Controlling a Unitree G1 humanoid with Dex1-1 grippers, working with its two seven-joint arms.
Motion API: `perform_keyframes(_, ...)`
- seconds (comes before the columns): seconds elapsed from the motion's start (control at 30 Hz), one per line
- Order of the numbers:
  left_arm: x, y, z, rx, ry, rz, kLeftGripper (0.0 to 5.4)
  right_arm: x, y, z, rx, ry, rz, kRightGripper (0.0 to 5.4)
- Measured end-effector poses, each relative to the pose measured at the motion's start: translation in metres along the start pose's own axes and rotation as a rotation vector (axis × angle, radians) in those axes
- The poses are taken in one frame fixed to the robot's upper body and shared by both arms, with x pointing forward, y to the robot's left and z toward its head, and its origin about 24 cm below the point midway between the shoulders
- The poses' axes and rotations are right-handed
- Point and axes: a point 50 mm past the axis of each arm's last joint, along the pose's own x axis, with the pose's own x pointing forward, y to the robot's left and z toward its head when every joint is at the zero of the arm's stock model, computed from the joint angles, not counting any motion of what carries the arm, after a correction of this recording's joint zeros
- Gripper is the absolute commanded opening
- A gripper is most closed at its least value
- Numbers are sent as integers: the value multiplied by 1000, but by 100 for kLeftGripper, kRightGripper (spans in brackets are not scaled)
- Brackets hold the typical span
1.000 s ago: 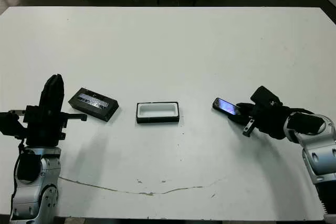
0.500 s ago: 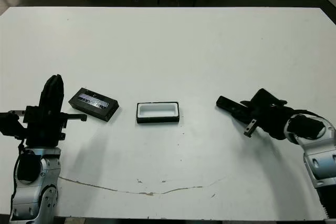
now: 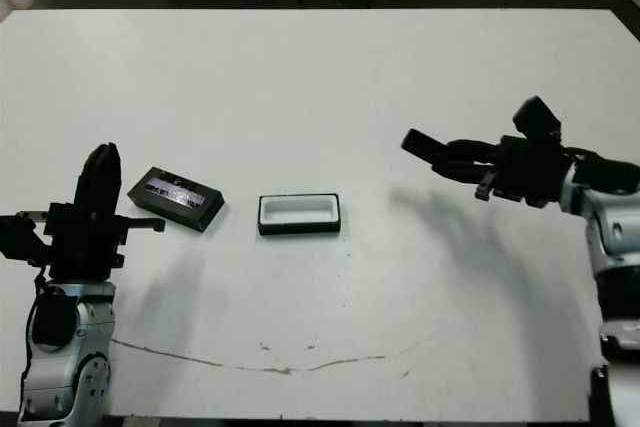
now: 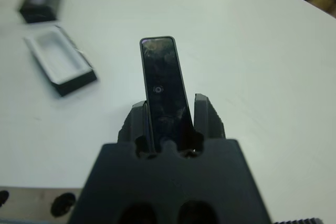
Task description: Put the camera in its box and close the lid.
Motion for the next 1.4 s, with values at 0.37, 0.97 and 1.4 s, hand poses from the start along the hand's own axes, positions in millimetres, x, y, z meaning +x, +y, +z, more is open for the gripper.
perform_keyframes(0.37,-2,-2,0,6,4,-1,0,46,15,49,-131,94,261,40)
perform_keyframes(0.97,-3,-4,2,-3,13,10,0,82,72,79,-248,112,357,40)
perform_keyframes(1.4,-3,-5,1,-5,14,4,0,87,76,75,-231,149,345,40)
